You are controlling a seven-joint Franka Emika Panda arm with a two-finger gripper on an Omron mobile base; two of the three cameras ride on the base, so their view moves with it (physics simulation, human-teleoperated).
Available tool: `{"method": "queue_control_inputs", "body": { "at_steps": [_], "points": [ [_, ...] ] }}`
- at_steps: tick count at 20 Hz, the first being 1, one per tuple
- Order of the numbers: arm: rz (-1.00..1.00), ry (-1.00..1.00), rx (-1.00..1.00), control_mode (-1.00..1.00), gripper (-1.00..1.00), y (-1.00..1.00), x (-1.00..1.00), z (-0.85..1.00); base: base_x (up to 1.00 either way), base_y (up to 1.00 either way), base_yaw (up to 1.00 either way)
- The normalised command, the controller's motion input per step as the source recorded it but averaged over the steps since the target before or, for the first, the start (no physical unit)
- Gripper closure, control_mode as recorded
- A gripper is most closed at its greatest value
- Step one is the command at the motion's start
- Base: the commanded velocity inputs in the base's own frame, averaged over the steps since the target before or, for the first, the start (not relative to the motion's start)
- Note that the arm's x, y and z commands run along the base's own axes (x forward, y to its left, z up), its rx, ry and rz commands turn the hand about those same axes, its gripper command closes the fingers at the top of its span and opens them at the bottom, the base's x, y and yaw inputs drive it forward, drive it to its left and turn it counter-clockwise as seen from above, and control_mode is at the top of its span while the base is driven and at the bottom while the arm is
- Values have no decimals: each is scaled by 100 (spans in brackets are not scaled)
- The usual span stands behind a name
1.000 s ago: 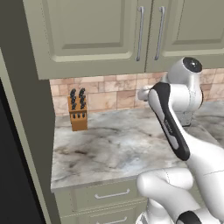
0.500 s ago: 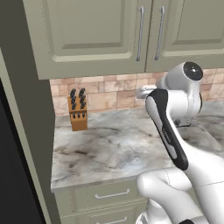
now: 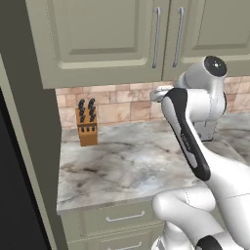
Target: Open the cabinet, pick the kettle from the cabinet, and place it in the sink.
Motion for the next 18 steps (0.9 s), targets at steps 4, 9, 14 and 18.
{"method": "queue_control_inputs", "body": {
  "at_steps": [4,9,14,18],
  "points": [
    [0,0,0,-100,-100,1,0,26,0,0,0],
    [0,1,-1,-100,-100,9,0,24,0,0,0],
    [0,2,-6,-100,-100,13,1,18,0,0,0],
    [0,2,0,-100,-100,0,-1,12,0,0,0]
  ]
}}
